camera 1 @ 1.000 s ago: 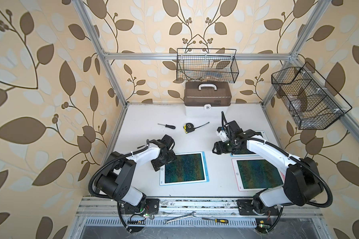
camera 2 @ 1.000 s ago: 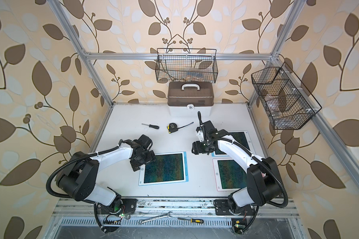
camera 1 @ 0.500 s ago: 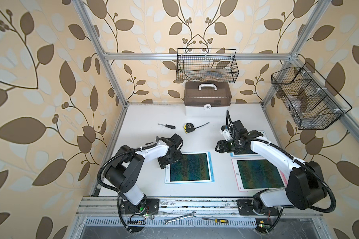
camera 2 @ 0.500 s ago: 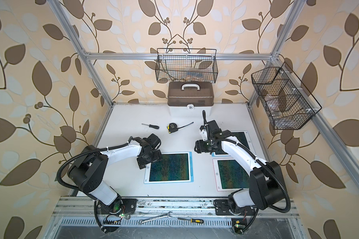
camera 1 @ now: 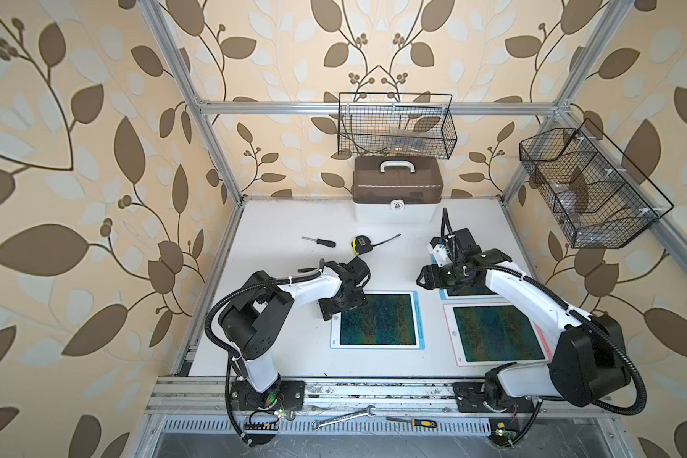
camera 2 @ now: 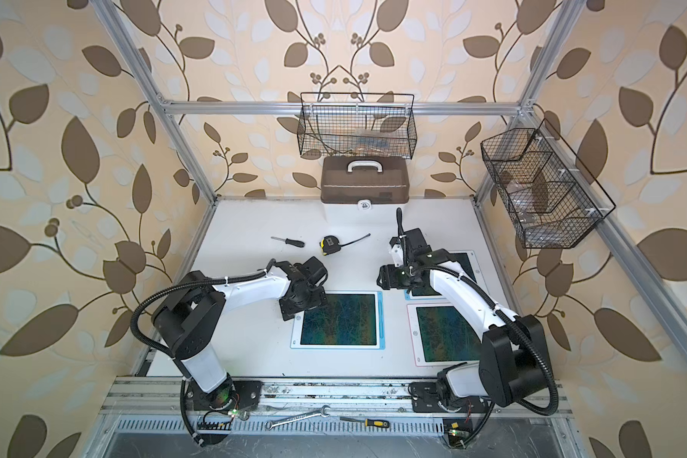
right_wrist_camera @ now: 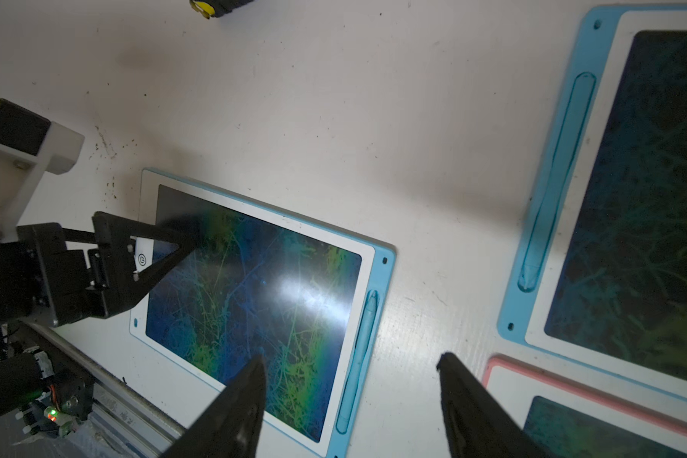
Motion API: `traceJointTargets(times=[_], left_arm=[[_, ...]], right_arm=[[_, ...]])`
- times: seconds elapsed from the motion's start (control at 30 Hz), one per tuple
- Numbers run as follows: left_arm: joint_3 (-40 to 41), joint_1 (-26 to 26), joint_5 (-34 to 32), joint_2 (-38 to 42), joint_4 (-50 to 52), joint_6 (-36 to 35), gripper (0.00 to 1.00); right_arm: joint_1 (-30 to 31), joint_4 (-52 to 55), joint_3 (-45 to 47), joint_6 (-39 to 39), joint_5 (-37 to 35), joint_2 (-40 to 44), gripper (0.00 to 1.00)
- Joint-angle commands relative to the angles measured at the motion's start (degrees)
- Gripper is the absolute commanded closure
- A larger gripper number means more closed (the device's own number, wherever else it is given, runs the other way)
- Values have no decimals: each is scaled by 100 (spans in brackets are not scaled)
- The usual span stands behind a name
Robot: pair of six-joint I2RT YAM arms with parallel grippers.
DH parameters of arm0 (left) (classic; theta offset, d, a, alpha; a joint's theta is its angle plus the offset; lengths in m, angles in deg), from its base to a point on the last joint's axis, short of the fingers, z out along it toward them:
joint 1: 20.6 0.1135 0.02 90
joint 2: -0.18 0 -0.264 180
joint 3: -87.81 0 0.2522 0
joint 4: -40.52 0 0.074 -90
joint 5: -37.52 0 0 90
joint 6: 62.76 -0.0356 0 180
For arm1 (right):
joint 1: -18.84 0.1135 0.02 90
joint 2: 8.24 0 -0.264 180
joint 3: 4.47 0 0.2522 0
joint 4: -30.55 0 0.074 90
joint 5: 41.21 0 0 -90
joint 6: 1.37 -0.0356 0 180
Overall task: Place the stylus back onto the writing tablet
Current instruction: Move the writing tablet to the center of the board.
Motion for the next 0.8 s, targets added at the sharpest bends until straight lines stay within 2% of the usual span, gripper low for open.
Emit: traceJointTargets(times=[0.0, 0.77], left_arm=[[213, -186, 617, -588, -883, 273, 1], [-241, -688, 622, -1033, -854, 401, 1]], right_arm=[[-45, 15, 69, 5, -40, 124, 31], [-333, -94, 363, -13, -40, 424, 31]])
